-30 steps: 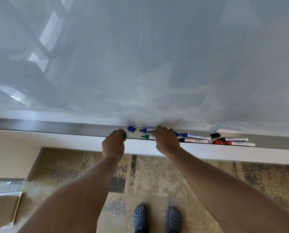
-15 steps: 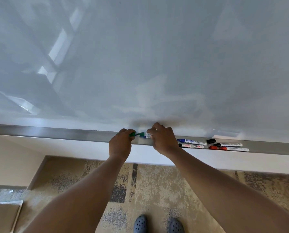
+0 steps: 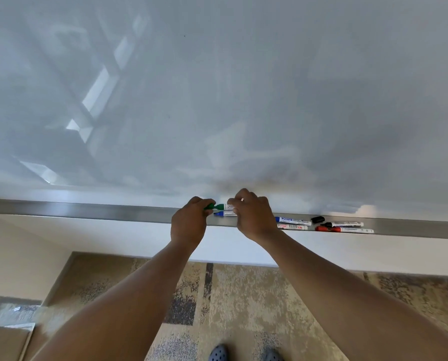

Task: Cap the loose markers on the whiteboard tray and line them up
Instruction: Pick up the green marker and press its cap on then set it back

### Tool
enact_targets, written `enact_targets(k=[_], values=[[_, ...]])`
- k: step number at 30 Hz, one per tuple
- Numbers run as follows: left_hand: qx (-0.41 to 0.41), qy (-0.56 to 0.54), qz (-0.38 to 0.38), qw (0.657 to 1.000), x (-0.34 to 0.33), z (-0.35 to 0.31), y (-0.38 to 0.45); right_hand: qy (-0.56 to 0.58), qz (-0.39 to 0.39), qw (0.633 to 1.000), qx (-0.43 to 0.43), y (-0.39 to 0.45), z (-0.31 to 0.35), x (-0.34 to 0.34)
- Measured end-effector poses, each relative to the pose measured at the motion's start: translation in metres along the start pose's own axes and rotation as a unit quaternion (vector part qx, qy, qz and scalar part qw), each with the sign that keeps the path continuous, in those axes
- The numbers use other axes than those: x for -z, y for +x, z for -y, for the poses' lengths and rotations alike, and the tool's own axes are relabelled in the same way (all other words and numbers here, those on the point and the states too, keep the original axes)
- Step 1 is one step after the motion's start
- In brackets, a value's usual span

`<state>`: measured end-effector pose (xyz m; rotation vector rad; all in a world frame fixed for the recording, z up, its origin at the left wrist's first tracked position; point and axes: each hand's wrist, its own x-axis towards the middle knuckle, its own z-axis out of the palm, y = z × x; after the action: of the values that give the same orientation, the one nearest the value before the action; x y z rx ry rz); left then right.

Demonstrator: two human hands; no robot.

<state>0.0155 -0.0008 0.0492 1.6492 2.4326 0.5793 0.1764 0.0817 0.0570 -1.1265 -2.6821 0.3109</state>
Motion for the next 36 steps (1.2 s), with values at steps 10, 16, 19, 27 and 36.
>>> enact_targets(k=[10, 16, 19, 27, 36], values=[[-0.011, -0.018, -0.024, 0.999, 0.009, -0.021, -0.008, -0.013, -0.038, 0.999, -0.023, -0.016, -0.007, 0.018], [-0.043, -0.013, -0.025, 0.999, 0.008, -0.030, -0.010, -0.007, -0.058, 0.998, -0.020, -0.023, -0.008, 0.025], [-0.072, -0.035, -0.010, 0.997, 0.013, -0.035, -0.007, 0.008, -0.077, 0.997, -0.014, -0.023, -0.007, 0.033], [-0.010, -0.383, 0.024, 0.923, 0.052, -0.047, 0.012, 0.132, -0.132, 0.982, -0.007, -0.015, -0.011, 0.081], [0.053, -0.615, -0.022, 0.786, 0.097, -0.085, 0.023, 0.199, -0.206, 0.957, 0.044, -0.005, -0.013, 0.138]])
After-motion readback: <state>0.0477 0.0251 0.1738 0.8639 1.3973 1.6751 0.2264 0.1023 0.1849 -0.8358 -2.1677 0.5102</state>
